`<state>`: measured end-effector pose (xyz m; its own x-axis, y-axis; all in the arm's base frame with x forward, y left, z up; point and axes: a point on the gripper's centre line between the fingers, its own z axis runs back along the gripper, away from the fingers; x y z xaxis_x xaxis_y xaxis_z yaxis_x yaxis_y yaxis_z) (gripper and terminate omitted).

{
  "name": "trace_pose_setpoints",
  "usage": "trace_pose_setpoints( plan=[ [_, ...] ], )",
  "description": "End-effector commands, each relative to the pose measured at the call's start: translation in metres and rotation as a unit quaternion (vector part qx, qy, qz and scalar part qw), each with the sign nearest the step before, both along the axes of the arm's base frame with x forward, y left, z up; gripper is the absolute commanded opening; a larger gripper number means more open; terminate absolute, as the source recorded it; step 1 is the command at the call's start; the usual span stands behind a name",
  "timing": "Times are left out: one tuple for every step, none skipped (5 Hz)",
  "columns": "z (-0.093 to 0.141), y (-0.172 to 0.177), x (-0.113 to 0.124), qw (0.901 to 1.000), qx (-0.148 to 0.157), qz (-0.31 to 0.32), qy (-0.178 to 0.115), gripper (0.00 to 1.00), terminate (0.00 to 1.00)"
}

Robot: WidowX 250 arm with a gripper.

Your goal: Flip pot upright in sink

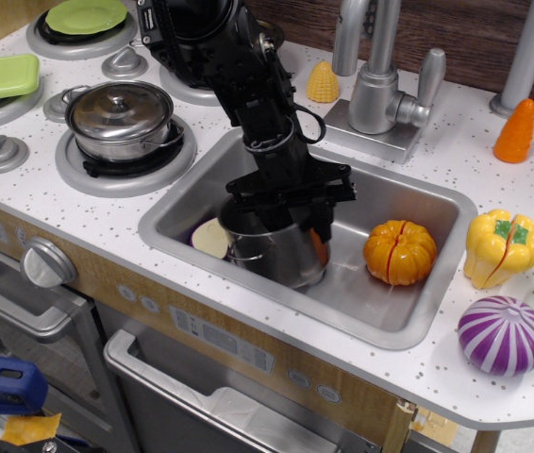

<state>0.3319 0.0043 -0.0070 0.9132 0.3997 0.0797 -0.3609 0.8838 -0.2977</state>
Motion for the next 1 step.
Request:
trace_pose_setpoints(
  plan=[
    [0.0265, 0.0008, 0.0105, 0.9991, 0.006, -0.003, -0.043, 1.0, 1.0]
  ],
)
